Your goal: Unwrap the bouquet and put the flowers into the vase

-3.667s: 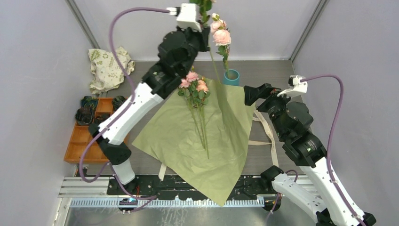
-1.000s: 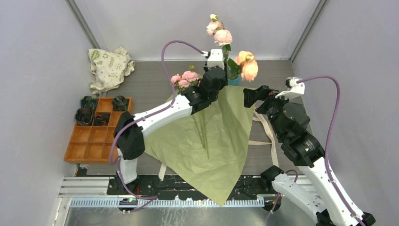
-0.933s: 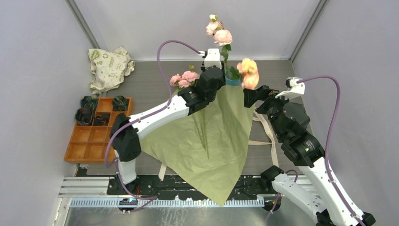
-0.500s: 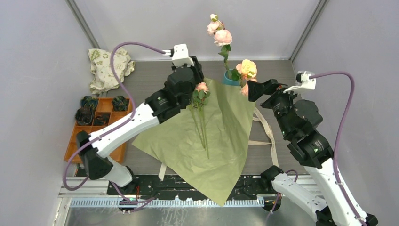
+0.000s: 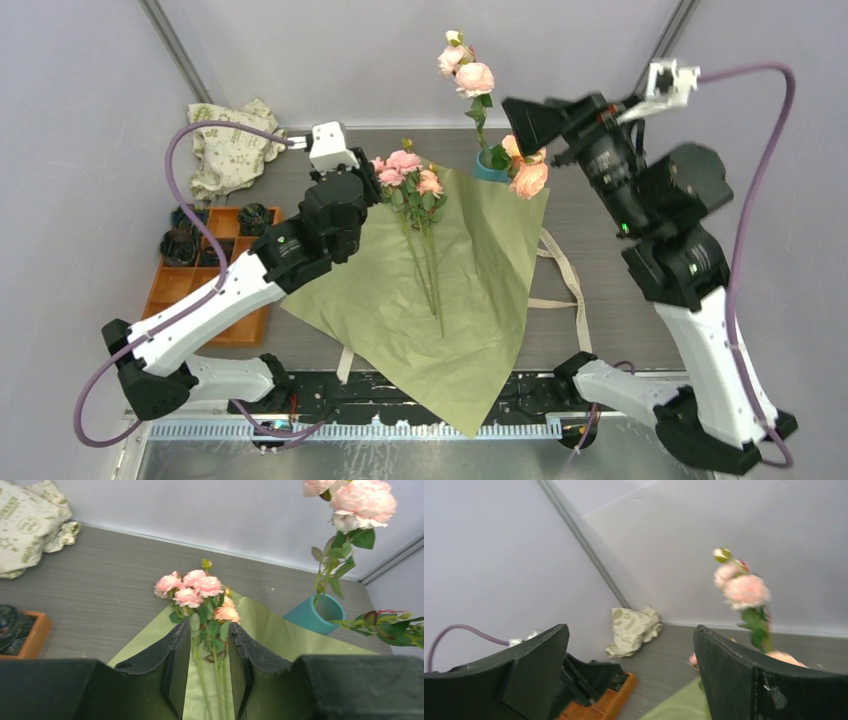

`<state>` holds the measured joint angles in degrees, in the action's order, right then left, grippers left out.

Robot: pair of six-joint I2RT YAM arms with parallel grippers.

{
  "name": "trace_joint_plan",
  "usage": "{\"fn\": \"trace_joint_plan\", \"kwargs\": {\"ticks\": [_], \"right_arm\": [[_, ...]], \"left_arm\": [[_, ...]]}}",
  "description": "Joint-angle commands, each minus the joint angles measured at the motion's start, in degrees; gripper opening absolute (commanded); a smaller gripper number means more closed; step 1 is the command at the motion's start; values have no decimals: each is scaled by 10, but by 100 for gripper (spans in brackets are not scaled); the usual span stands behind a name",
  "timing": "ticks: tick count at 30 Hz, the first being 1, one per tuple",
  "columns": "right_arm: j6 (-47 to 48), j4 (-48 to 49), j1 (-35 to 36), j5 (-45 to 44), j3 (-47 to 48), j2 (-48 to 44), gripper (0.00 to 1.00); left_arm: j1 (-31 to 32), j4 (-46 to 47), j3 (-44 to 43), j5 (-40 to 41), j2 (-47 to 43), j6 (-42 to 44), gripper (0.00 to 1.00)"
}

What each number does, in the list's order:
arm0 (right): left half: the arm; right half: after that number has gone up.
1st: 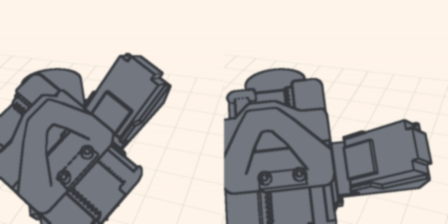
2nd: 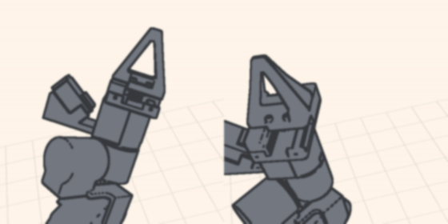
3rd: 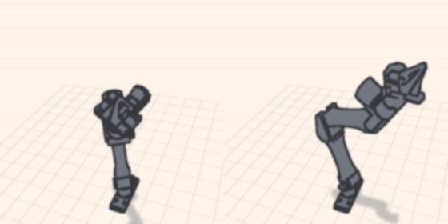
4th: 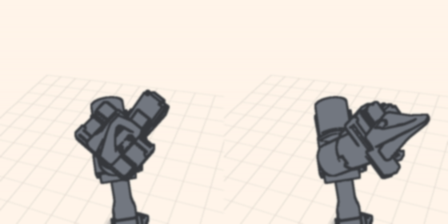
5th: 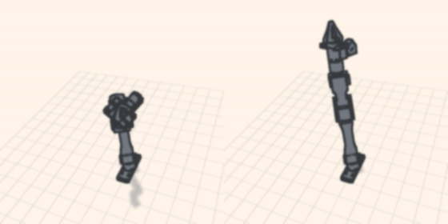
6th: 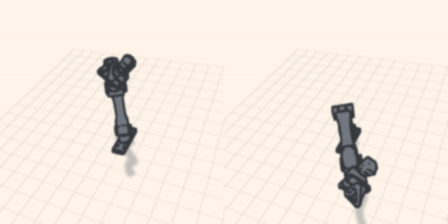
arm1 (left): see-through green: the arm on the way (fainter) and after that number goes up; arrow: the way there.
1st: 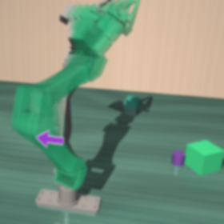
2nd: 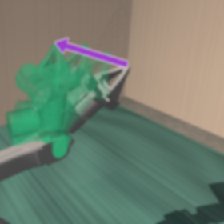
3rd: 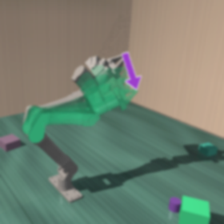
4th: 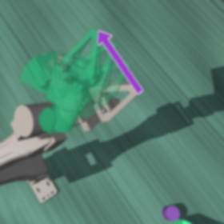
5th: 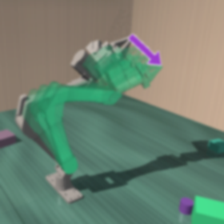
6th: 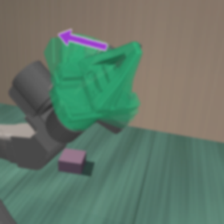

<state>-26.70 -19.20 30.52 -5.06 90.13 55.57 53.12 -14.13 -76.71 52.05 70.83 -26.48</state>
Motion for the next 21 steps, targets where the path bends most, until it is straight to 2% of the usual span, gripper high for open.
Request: {"fn": "trace_joint_plan", "kwargs": {"ticks": [1,4,7,10,12,14,17,21], "right_arm": [[-15,3,31,96,122,133,100],[70,-40,149,-18,207,212,100],[91,-90,205,-19,284,295,99],[96,-141,247,-42,314,356,99],[87,-169,266,-56,296,374,99],[69,-179,278,-58,252,382,98],[36,-191,280,-60,173,391,93],[6,-236,279,-88,131,425,84]], "left_arm": [[-2,-66,3,61,-77,-23,34],[-2,-121,12,110,-121,-37,34],[-2,-165,24,153,-160,-61,34],[-2,-251,15,221,-193,-123,32],[-2,-309,10,261,-219,-166,31],[-2,-324,15,286,-252,-171,31],[-2,-315,26,303,-288,-159,30],[-2,-278,44,300,-303,-127,30]]}}
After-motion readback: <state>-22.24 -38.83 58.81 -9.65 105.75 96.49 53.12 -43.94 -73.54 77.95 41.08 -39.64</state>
